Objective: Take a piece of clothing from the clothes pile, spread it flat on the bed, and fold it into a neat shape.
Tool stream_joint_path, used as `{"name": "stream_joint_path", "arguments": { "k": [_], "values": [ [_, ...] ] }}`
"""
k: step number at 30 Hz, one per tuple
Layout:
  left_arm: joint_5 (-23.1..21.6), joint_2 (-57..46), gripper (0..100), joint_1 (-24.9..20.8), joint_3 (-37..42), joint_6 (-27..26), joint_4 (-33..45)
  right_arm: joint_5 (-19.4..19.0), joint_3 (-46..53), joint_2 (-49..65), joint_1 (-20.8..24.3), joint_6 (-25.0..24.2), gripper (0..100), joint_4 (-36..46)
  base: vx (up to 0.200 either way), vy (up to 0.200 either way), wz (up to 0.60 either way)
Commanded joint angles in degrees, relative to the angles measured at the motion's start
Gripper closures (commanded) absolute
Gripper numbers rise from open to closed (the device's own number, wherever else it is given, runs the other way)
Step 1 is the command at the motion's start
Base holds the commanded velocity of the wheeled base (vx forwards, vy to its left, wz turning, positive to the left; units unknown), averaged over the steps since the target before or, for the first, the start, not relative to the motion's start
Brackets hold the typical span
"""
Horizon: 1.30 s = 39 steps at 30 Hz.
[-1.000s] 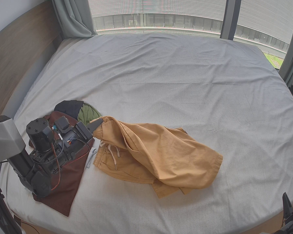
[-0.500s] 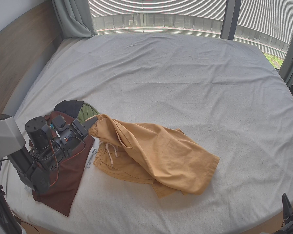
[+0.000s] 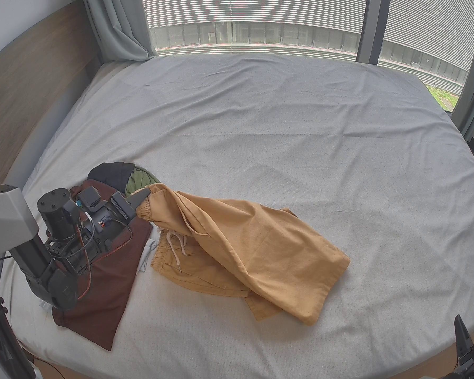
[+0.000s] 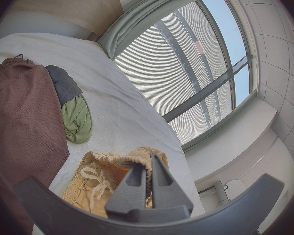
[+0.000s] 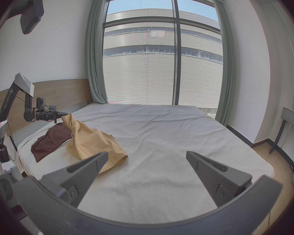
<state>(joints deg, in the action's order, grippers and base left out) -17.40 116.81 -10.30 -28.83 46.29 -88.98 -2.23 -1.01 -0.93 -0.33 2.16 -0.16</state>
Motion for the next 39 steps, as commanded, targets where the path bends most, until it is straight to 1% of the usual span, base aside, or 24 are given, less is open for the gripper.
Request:
{"name": "stream_joint_path", "arguments": {
  "k": [1, 16, 25, 26, 27, 29, 31, 34, 37, 39],
  "values": [
    [0.0, 0.1, 100, -0.1, 0.0, 0.0, -0.1, -0.1, 0.9, 0.9, 0.0, 0.1, 0, -0.1, 0.000, 0.000, 0.00],
    [0.1, 0.5, 100, -0.2, 0.3, 0.0, 0.0, -0.7, 0.9, 0.9, 0.0, 0.6, 0, -0.1, 0.000, 0.000, 0.00],
    [0.2, 0.9, 100, -0.1, 0.4, -0.8, -0.1, -0.6, 0.8, 0.9, 0.0, 0.7, 0, -0.8, 0.000, 0.000, 0.00],
    [0.2, 0.8, 100, -0.1, 0.4, -0.8, -0.1, -0.8, -1.6, 0.8, -0.3, 0.4, 0, -3.3, 0.000, 0.000, 0.00],
    [0.2, 0.7, 100, -0.2, 0.4, -0.8, -0.1, -0.7, -11.6, -4.3, -0.4, -0.6, 0, -7.8, 0.000, 0.000, 0.00],
    [0.2, 0.8, 100, -0.2, 0.2, -0.8, -0.1, -0.8, -23.7, -14.6, -0.5, -1.5, 0, -8.1, 0.000, 0.000, 0.00],
    [0.2, 0.9, 100, -0.4, 0.1, -0.9, -0.1, -1.1, -30.7, -16.3, 0.2, -1.4, 0, -6.3, 0.000, 0.000, 0.00],
    [0.2, 0.8, 100, -0.4, 0.0, -1.2, -0.1, -2.9, -31.2, -20.8, 2.8, -1.5, 0, -2.5, 0.000, 0.000, 0.00],
    [0.2, 0.7, 100, -0.4, 0.1, -1.2, -0.1, -3.1, -29.0, -24.8, 5.4, -2.2, 0, -2.0, 0.000, 0.000, 0.00],
    [0.2, 0.7, 100, -0.4, 0.1, -1.2, -0.1, -3.6, -28.7, -26.3, 6.3, -3.4, 0, -1.9, 0.000, 0.000, 0.00]
  ]
}}
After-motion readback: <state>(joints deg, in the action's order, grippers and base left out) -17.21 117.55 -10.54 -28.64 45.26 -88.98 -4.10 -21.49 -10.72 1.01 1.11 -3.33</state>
